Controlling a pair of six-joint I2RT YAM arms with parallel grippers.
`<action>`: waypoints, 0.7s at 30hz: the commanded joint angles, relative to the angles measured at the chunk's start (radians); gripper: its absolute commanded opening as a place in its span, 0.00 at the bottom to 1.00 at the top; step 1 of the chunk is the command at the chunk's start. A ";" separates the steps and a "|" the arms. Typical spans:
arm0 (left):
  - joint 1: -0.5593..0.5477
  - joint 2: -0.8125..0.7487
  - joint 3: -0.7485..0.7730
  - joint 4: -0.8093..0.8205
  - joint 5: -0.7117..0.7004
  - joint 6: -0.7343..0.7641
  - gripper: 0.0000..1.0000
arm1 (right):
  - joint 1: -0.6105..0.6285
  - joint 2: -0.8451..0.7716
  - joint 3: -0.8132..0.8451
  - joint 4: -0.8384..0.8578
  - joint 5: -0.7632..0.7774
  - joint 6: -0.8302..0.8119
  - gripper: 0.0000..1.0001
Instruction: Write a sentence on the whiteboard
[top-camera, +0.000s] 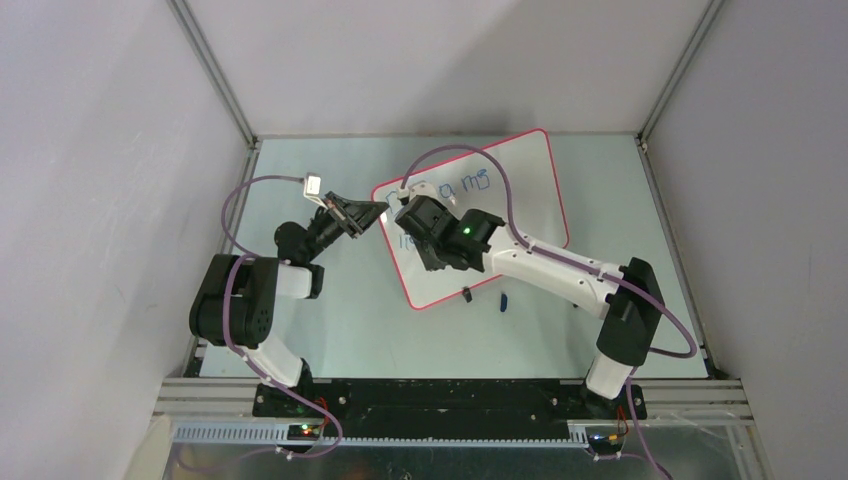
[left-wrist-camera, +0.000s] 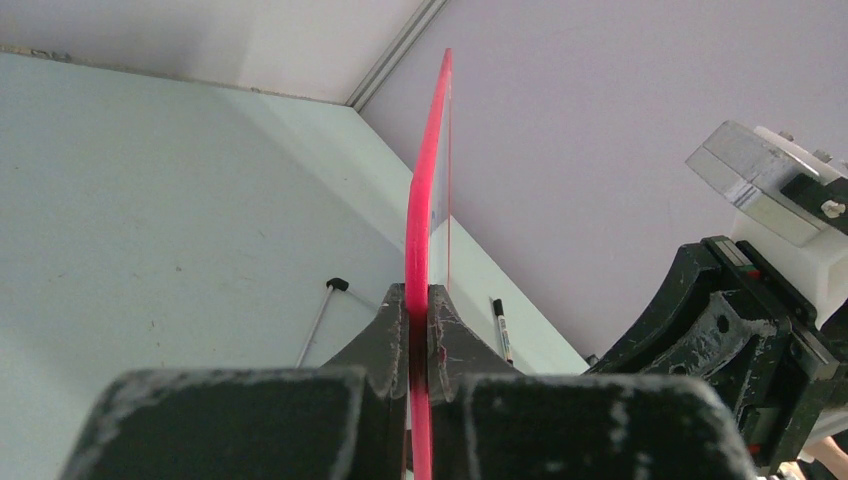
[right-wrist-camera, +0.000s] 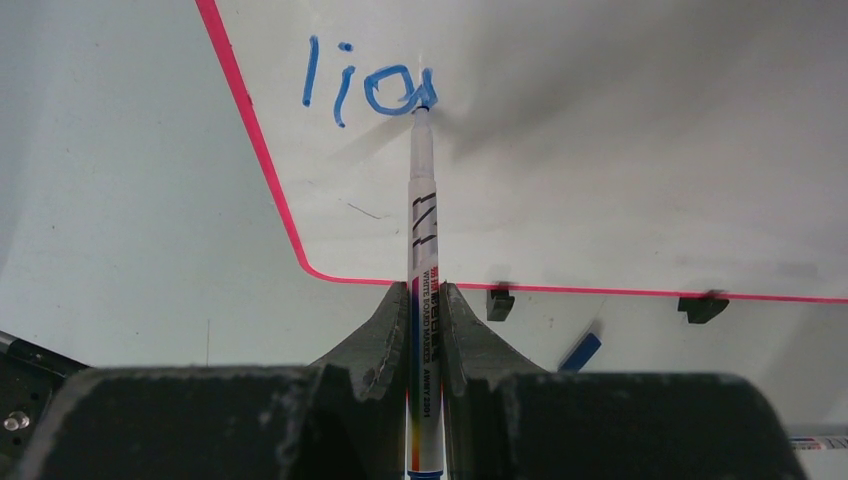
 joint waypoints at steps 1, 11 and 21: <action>-0.012 -0.033 -0.015 0.052 0.027 0.070 0.00 | 0.006 -0.024 -0.016 -0.011 -0.001 0.022 0.00; -0.012 -0.033 -0.016 0.052 0.027 0.070 0.00 | 0.026 -0.038 -0.047 -0.016 -0.010 0.039 0.00; -0.011 -0.034 -0.016 0.052 0.027 0.070 0.00 | 0.045 -0.036 -0.050 -0.011 -0.022 0.041 0.00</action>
